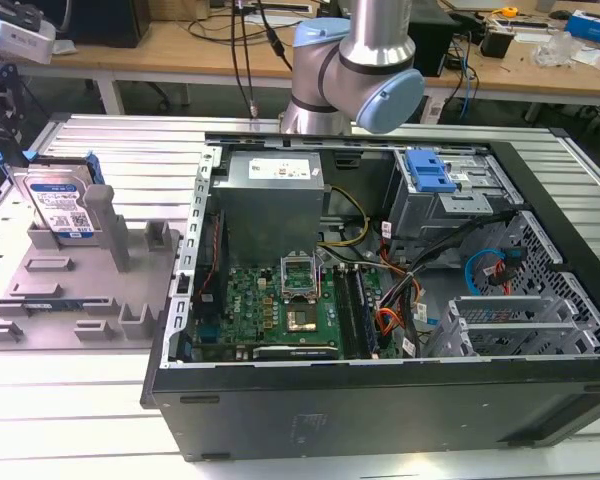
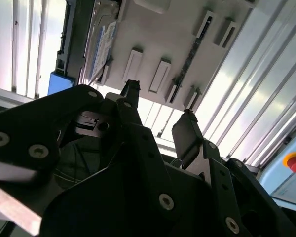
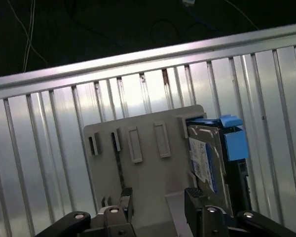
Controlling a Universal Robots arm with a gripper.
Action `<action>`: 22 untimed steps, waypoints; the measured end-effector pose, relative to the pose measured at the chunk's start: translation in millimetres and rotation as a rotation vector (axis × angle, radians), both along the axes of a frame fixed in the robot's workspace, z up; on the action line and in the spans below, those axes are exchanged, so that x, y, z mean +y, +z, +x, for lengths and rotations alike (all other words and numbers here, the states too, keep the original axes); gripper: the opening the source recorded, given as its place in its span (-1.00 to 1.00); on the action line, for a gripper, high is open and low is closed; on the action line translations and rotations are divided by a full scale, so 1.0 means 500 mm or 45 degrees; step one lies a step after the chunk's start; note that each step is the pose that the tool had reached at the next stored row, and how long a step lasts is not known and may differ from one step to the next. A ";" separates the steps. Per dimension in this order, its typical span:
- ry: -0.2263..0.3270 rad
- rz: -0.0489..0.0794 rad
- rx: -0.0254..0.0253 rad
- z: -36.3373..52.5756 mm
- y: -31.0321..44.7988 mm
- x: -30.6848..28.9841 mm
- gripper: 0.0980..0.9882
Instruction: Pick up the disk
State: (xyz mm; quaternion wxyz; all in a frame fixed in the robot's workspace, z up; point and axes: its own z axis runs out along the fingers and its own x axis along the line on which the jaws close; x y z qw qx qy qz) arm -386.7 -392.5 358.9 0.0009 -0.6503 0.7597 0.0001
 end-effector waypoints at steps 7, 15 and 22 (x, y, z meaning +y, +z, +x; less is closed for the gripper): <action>0.044 -0.003 -0.0044 0.000 -0.002 0.000 0.00; 0.045 -0.024 -0.0040 0.001 -0.002 0.086 0.00; 0.049 -0.036 -0.0039 0.000 -0.002 0.153 0.00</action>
